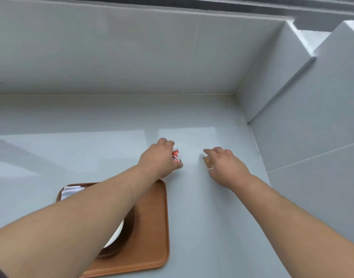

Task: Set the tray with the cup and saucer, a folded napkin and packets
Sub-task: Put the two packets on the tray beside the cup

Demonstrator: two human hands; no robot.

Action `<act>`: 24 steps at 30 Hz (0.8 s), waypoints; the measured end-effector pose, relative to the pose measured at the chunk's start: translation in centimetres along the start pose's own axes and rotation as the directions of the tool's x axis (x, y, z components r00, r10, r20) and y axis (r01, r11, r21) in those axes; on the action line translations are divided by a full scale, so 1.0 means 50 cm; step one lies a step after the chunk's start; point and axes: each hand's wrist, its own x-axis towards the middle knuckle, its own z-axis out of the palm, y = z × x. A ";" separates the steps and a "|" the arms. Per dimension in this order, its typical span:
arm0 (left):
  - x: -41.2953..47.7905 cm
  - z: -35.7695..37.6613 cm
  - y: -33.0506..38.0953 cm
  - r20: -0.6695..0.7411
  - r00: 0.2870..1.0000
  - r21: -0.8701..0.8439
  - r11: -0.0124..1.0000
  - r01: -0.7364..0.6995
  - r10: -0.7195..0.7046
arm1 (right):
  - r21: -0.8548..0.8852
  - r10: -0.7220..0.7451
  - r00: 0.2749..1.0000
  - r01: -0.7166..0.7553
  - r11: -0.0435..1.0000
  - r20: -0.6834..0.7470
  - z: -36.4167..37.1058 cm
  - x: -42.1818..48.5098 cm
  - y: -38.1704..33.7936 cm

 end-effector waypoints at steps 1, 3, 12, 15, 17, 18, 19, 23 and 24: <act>0.011 0.003 0.006 0.001 1.000 0.020 1.000 0.002 -0.002 | -0.025 -0.013 1.000 0.013 1.000 0.017 0.003 0.008 0.007; 0.030 0.007 0.015 0.004 1.000 0.068 0.998 0.009 -0.009 | -0.031 -0.010 0.999 0.011 0.999 0.034 0.007 0.022 0.014; 0.029 -0.017 -0.025 0.172 0.984 0.044 0.998 -0.046 0.037 | 0.069 0.182 0.978 -0.190 0.979 0.099 -0.013 0.044 -0.004; -0.001 -0.059 -0.070 0.226 0.972 0.042 0.996 -0.074 0.063 | 0.171 0.225 0.961 -0.252 0.952 0.163 -0.024 0.031 -0.023; -0.024 -0.088 -0.101 0.257 0.964 0.059 0.995 -0.080 0.062 | 0.333 0.257 0.949 -0.305 0.892 0.181 -0.025 0.020 -0.041; -0.035 -0.098 -0.116 0.279 0.958 0.064 0.995 -0.081 0.060 | 0.457 0.283 0.942 -0.335 0.824 0.179 -0.025 0.012 -0.055; -0.046 -0.105 -0.130 0.301 0.952 0.063 0.995 -0.083 0.060 | 0.588 0.306 0.934 -0.355 0.727 0.186 -0.025 0.002 -0.072; -0.081 -0.109 -0.176 0.328 0.942 0.029 0.995 -0.091 0.076 | 0.828 0.247 0.929 -0.360 0.429 0.276 -0.011 -0.034 -0.158; -0.086 -0.104 -0.184 0.319 0.945 0.022 0.996 -0.084 0.073 | 0.830 0.228 0.930 -0.362 0.424 0.290 -0.002 -0.040 -0.180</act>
